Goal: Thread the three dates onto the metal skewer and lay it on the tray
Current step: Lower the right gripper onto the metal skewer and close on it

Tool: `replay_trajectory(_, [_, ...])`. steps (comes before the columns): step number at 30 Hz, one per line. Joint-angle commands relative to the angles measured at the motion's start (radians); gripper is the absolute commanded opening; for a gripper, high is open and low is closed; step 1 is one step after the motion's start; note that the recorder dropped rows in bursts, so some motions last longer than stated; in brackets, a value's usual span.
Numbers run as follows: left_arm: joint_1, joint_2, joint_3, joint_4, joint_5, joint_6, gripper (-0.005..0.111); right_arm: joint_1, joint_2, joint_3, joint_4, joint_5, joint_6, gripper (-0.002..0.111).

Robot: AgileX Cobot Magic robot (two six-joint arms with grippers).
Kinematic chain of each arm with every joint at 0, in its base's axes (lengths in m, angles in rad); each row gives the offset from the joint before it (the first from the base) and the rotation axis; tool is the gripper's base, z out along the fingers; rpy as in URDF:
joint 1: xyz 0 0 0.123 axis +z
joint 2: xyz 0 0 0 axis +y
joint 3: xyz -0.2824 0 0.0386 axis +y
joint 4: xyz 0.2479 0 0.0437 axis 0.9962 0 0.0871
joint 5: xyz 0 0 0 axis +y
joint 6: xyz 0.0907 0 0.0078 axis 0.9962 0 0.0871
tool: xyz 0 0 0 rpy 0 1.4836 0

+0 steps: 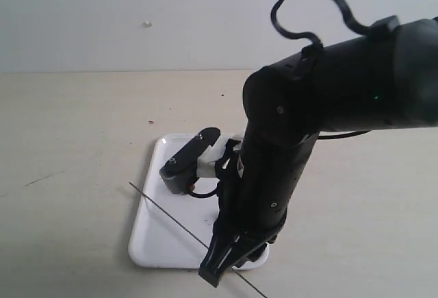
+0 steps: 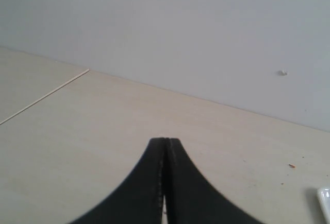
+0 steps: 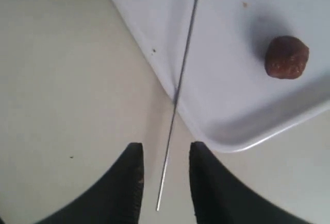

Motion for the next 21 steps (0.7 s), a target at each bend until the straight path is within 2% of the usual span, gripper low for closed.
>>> replay_trajectory(1, [-0.005, -0.005, 0.004, 0.002, -0.009, -0.005, 0.0, 0.002, 0.05, -0.006, -0.059, -0.038, 0.042, 0.035])
replay_trajectory(16, [-0.005, -0.005, 0.004, 0.002, -0.009, -0.005, 0.0, 0.002, 0.129, -0.006, -0.052, -0.139, 0.026, 0.035])
replay_trajectory(21, [-0.005, -0.005, 0.004, 0.002, -0.009, -0.005, 0.0, 0.002, 0.157, -0.016, -0.047, -0.104, 0.019, 0.035])
